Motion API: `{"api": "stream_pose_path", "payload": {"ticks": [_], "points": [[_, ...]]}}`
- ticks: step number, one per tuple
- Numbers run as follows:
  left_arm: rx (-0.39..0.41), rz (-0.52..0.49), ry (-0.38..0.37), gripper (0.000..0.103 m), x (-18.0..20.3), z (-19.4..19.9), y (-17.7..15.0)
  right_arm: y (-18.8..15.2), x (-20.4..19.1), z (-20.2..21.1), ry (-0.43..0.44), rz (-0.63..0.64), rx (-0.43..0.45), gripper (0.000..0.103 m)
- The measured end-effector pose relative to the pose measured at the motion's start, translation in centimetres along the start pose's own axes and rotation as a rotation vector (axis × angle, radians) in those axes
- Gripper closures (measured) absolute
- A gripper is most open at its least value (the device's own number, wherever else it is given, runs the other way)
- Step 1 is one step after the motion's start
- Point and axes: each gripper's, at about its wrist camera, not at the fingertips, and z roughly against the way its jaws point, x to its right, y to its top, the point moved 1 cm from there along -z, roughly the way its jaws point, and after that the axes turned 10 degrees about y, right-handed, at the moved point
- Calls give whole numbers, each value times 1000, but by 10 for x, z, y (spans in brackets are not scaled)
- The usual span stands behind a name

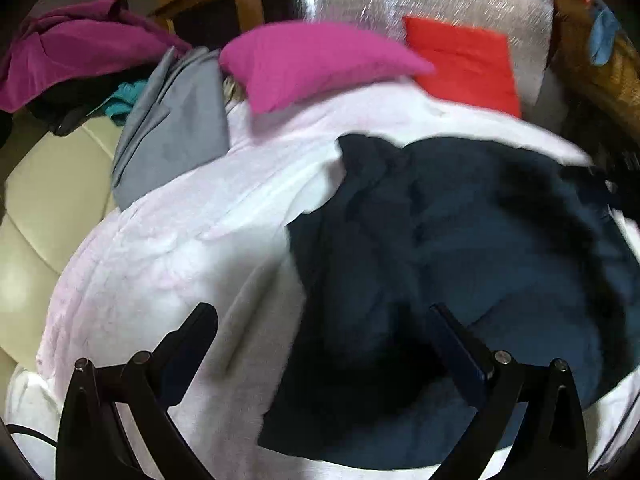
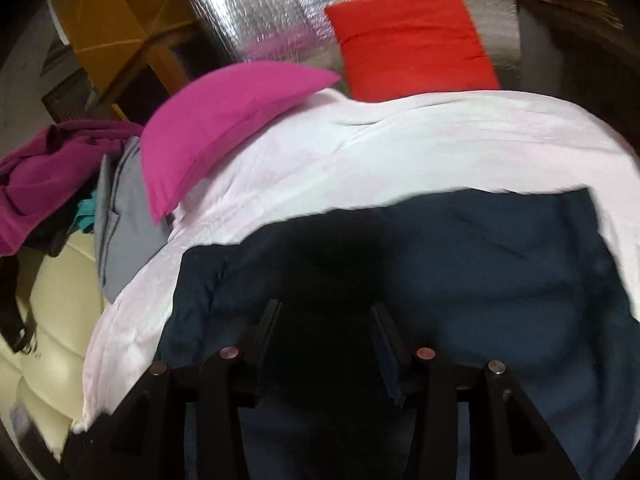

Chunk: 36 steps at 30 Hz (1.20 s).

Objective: Fold large clothes
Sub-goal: 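Press and smooth the jacket flat with both grippers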

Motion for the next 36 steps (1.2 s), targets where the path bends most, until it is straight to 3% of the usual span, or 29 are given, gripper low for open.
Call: {"api": "stream_pose_path", "payload": {"ticks": [2,5,9,10,11,12,13,21,27,36], "points": [[-3,-6,-22,0,8,2,-5,-14,17,30,-19,-12,29,42],[-68,-56,-38,0,28,-7,-13,-49,45,70,-52,-58,61,37],[-33,-104,40,0,47,-7,-20,-89,80,89,-113,-96,44,37],[-27,-106,49,0,50,-9,-22,-98,91,88,-121,-114,34,42],[-26,-101,45,0,50,-11,-24,-103,98,85,-123,-121,32,58],[-22,-95,38,0,49,-14,-26,-109,105,82,-127,-124,29,64],[-16,-85,32,0,49,-17,-30,-112,112,80,-111,-132,25,70],[-19,-82,38,0,52,-24,-40,-113,110,103,-65,-100,36,70],[-2,-83,54,0,53,-19,-42,-119,111,142,-113,-49,117,67],[17,-90,63,0,52,-19,-41,-124,140,113,-109,-129,-4,68]]}}
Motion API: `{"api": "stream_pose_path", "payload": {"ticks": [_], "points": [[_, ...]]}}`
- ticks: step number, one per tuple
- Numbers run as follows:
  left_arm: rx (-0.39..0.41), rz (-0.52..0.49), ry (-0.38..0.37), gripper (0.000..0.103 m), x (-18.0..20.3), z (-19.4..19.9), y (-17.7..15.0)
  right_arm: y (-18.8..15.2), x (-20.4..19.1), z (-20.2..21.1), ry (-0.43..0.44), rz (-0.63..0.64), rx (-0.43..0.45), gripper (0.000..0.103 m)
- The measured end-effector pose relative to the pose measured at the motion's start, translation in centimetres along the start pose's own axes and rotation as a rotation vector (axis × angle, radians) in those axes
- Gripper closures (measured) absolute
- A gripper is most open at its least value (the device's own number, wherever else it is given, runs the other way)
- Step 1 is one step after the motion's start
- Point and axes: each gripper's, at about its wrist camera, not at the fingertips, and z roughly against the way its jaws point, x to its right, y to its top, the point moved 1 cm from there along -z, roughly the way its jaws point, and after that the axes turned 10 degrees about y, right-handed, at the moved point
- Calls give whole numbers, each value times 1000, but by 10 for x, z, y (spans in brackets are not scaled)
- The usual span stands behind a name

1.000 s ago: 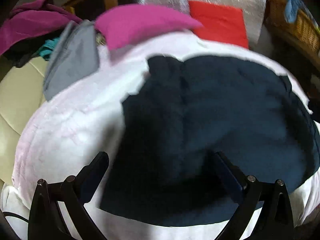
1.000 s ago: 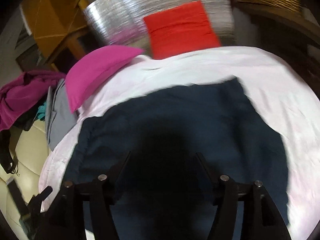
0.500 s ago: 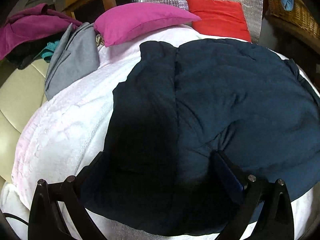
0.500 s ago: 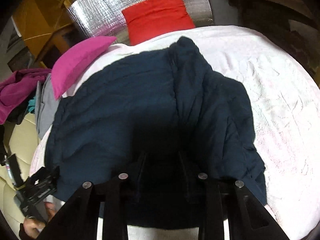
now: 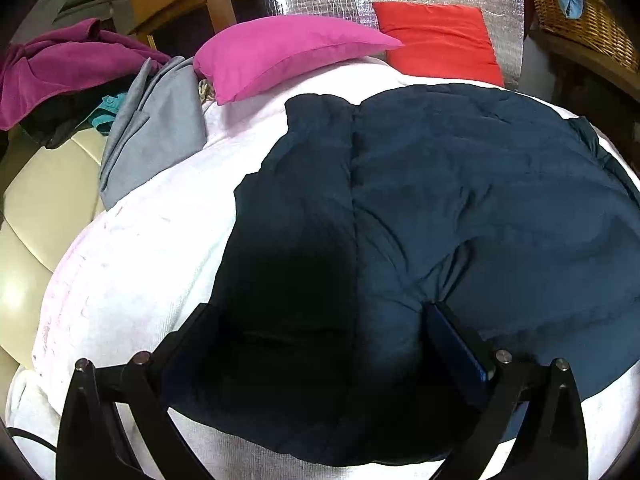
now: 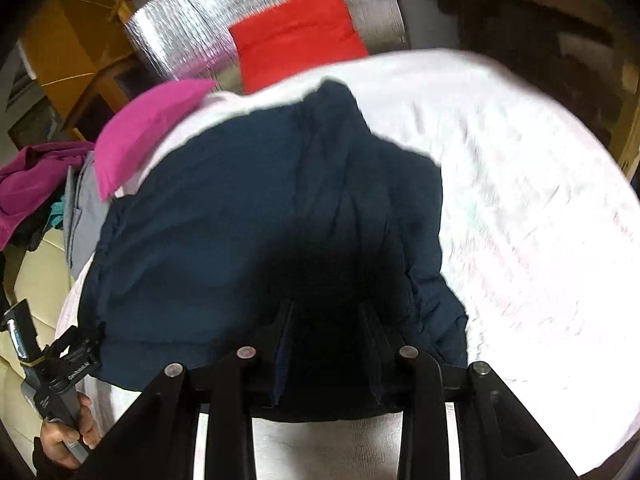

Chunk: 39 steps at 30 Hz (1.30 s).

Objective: Fold large clothes

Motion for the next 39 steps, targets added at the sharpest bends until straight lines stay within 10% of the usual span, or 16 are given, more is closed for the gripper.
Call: {"api": "stream_pose_path", "payload": {"ticks": [10,20,35,39], "points": [[4,-5,-21,0,-3,-2,0,2,2,-12,7,-4,-31,66],[6,-23,-23,0,-3,-1,1,3,-11,-18,23,43,-47,41],[12,27,12,0,-65,32,5,-14,11,53,103,-48,184,53],[-80,42,16,0,-77,2,10,-15,18,40,147,-70,131,53]]}}
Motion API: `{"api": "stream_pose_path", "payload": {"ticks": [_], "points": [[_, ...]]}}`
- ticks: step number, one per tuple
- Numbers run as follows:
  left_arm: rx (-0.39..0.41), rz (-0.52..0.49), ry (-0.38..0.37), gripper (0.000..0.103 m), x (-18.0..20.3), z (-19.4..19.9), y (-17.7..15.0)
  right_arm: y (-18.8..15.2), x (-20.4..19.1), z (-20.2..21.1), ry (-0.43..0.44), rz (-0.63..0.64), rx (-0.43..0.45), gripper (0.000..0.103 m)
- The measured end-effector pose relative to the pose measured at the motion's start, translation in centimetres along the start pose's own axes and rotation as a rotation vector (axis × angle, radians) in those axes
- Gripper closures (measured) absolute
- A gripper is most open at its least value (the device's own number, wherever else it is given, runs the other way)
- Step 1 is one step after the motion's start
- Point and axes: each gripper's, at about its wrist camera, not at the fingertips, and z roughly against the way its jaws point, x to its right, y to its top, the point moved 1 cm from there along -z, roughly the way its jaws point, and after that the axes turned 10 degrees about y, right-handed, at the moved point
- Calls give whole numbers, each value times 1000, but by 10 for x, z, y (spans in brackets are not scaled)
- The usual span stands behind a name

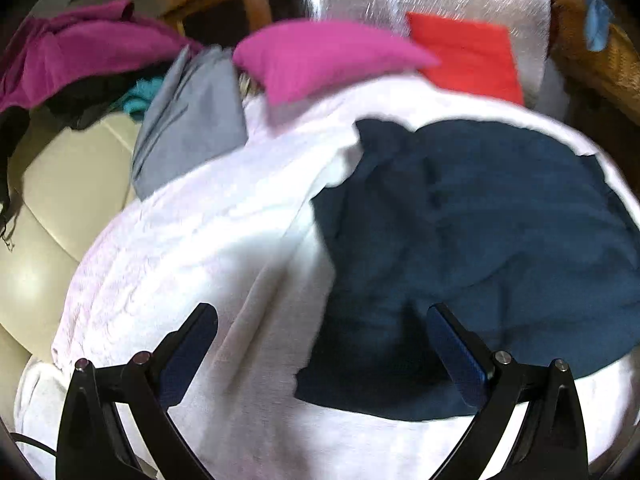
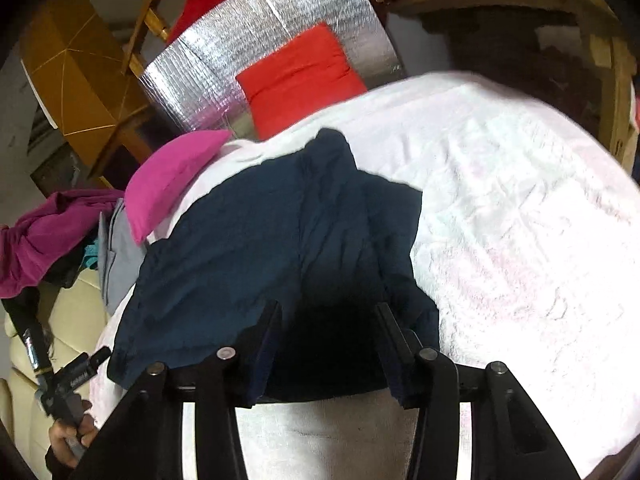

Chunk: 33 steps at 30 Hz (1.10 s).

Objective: Fold large clothes

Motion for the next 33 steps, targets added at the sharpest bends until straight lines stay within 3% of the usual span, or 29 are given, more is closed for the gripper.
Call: {"api": "stream_pose_path", "payload": {"ticks": [2,4,6,9,11,12,13,17,23,25,28,30,31,32,33], "points": [[-73,-61,0,0,12,-22,0,-1,6,-17,9,-18,-65,53],[-92,-68,-12,0,16,-28,3,0,9,-27,4,-24,-104,53],[-63,-68,-28,0,16,-20,8,6,9,-24,24,-36,-100,53],[13,-49,-89,0,13,-3,17,18,11,-5,55,-56,-28,51],[39,-20,-145,0,8,-1,26,30,19,5,59,-83,29,30],[33,-5,-175,0,7,-2,30,35,24,8,54,-101,51,25],[17,6,-199,0,6,-5,34,39,28,7,55,-116,53,21],[-118,105,-354,0,-1,-36,48,58,52,-12,113,-221,12,21],[-348,300,-560,0,-6,-87,43,70,82,-73,179,-340,-115,19],[-392,321,-563,0,-3,-97,38,71,84,-88,217,-355,-145,18],[-410,317,-585,0,5,-105,35,73,75,-98,238,-325,-122,14],[-390,326,-601,0,9,-103,37,74,68,-104,254,-320,-108,17],[-379,337,-622,4,11,-100,37,74,63,-107,243,-311,-106,29],[-372,343,-626,15,13,-98,38,75,56,-110,217,-285,-110,51],[-368,343,-603,19,13,-96,39,75,51,-109,201,-264,-103,55]]}}
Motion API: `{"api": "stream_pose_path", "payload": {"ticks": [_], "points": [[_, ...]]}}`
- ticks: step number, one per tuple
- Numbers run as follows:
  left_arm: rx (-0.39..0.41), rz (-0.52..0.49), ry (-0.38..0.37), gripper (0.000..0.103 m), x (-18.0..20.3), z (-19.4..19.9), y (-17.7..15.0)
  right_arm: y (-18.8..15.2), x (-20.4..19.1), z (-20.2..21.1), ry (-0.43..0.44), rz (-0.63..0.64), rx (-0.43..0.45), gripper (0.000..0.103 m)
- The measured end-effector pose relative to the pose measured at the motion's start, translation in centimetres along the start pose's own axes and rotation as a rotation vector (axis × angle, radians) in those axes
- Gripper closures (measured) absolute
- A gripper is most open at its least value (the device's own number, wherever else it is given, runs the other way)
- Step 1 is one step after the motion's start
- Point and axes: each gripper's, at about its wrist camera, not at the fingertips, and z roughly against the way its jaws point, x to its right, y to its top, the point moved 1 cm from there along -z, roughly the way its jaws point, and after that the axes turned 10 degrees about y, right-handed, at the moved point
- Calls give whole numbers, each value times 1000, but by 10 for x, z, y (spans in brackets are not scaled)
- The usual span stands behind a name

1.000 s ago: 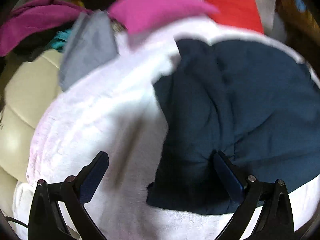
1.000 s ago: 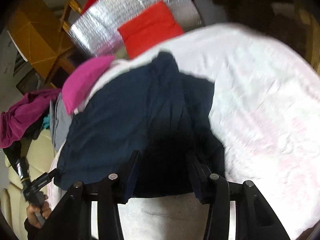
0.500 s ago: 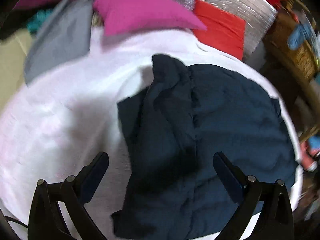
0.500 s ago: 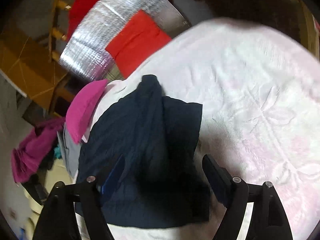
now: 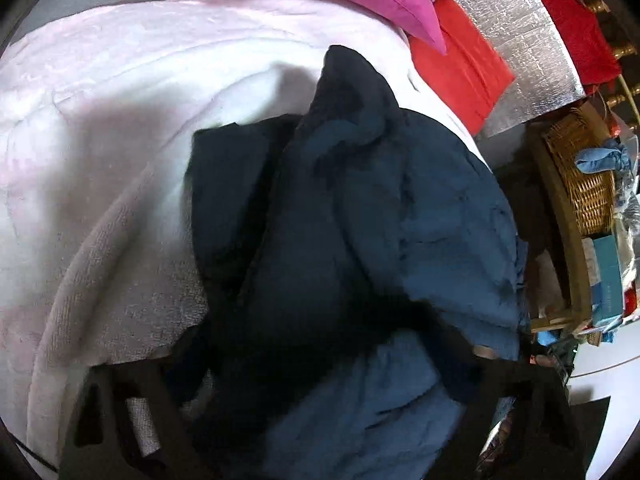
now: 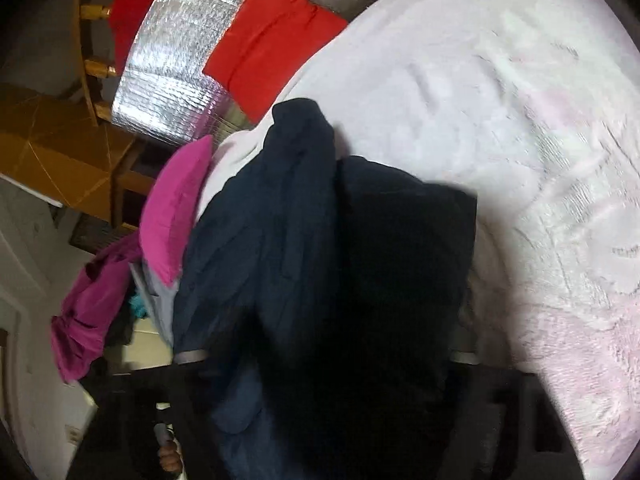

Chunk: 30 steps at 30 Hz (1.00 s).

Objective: Fold large clothes

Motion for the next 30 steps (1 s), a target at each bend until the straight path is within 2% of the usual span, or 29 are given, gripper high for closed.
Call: {"api": "stream_pose_path", "payload": {"ticks": [2,4,7,9,12,14,16,18,21,24,26,27,28,30], "points": [[17,15,15,25,1,2,-2,-3,-14,5,-30,53,32,63],[51,16,29,32,3,9,-4,-4,-27,11,-46,99,63,64],[87,-30,74,32,10,8,-4,-8,-32,10,-90,164,78,64],[95,-67,120,26,14,0,-6,-11,-15,0,-111,104,44,63],[109,-82,158,24,22,-1,-8,-12,-7,4,-100,45,49,53],[131,-104,194,24,28,6,-11,-16,-15,12,-154,68,70,44],[176,-168,267,24,44,17,-10,-21,-25,21,-218,109,87,35],[243,-252,383,24,62,30,-22,-27,-37,37,-256,149,120,34],[360,-356,484,24,87,48,-44,-34,-54,69,-319,224,222,33],[445,-423,513,24,102,66,-66,-45,-73,90,-285,288,275,34],[481,-448,517,24,104,77,-77,-52,-84,95,-256,321,281,43],[494,-457,519,24,106,81,-82,-56,-90,93,-241,334,262,62],[510,-468,519,24,110,84,-86,-59,-93,91,-230,341,244,71],[528,-482,518,24,114,85,-90,-67,-100,82,-214,355,212,72]]}}
